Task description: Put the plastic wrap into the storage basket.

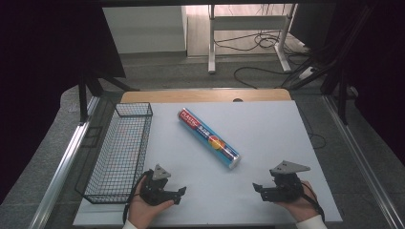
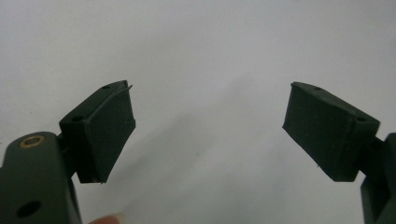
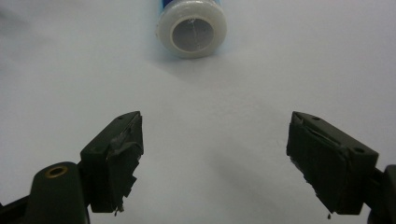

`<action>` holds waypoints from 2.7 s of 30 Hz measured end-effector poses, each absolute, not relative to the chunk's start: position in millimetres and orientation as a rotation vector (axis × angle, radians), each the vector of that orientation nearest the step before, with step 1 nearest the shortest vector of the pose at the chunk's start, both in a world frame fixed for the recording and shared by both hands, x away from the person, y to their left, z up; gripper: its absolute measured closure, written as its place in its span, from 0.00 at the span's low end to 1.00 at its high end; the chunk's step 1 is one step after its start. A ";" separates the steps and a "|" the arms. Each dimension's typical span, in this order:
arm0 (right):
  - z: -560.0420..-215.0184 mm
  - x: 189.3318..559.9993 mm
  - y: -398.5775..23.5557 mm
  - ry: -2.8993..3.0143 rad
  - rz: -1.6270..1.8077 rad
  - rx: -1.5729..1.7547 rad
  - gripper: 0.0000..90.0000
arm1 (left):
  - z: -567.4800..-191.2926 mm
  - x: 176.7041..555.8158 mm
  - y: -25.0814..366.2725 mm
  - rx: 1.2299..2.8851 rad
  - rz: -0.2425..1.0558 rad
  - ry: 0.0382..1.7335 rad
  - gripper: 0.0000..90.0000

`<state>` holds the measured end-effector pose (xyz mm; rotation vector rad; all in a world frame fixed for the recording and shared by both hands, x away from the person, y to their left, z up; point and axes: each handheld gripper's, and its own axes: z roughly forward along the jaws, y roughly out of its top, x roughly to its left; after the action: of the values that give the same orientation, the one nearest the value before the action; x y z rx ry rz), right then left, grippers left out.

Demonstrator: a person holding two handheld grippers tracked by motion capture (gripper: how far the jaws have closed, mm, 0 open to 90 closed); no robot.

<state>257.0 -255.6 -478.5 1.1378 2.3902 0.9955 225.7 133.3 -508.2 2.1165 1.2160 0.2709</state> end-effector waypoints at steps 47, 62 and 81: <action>-434.3 356.4 -136.8 2.573 0.828 0.988 0.21 | -506.4 221.9 138.7 2.111 0.270 1.211 0.18; -456.8 423.9 -87.0 2.638 0.674 1.068 0.18 | -509.2 220.7 136.5 2.129 0.258 1.197 0.18; -498.8 454.2 -61.0 2.760 0.462 1.146 0.35 | -508.2 220.5 142.6 2.105 0.261 1.214 0.18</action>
<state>454.2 -61.0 -498.8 1.1455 2.7603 0.4618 220.5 142.6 -508.2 2.1051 1.2140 0.2614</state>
